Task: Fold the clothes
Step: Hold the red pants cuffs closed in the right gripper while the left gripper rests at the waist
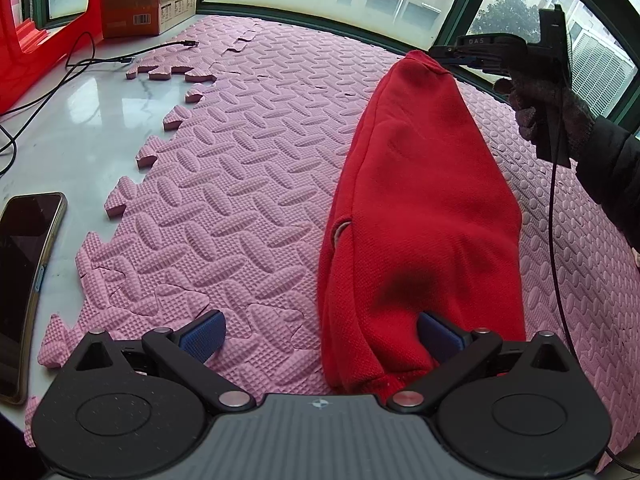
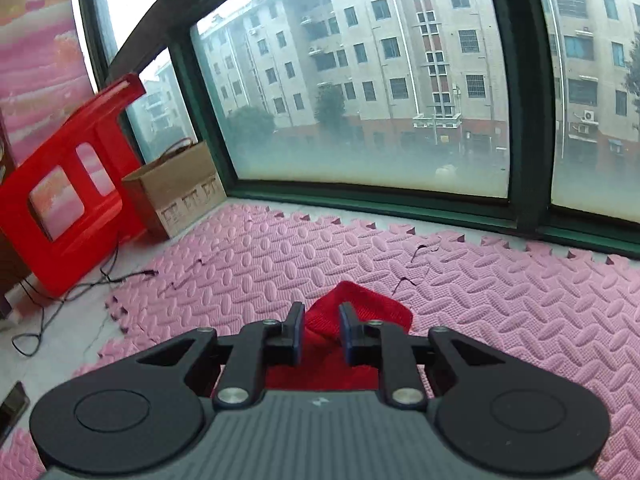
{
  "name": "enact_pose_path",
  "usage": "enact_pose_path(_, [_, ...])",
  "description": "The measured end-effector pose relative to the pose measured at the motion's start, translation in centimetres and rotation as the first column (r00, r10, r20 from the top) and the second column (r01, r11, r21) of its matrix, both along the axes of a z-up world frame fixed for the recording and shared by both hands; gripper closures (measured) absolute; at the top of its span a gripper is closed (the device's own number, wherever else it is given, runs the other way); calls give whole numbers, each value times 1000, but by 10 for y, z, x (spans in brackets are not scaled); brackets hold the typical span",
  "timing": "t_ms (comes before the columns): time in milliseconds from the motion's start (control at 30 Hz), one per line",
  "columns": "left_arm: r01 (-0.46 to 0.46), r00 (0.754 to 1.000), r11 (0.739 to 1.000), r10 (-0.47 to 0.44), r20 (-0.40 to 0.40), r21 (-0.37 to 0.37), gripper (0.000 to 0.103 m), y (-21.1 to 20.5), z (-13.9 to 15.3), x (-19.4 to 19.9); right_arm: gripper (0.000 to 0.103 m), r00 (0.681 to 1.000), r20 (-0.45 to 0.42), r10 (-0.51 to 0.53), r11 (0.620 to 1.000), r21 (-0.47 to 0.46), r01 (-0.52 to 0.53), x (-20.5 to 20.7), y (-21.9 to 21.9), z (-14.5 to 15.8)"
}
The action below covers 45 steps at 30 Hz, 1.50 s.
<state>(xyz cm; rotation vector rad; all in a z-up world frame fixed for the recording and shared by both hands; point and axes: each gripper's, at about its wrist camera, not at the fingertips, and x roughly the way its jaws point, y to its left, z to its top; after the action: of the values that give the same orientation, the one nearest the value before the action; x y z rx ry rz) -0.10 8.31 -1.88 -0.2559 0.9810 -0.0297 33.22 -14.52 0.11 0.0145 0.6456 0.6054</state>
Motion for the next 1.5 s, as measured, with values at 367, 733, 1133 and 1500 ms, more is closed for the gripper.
enact_pose_path(367, [1,1000,1000,-1,2,-2,0,0,0,-1,85,999,-33,34,988,-149,-39,2,35,-27])
enact_pose_path(733, [0,1000,1000,0,2,-18,0,0,2,-2,51,971,-222,-83,991,82,104,17,-41,-23])
enact_pose_path(1133, [15,1000,1000,-15,-1,-6,0,-3,8,-1,54,952,-290,-97,981,133,140,25,-37,-50])
enact_pose_path(1500, [9,1000,1000,-10,-12,-21,0,-1,5,0,59,940,-326,-99,971,174,163,28,-44,-51])
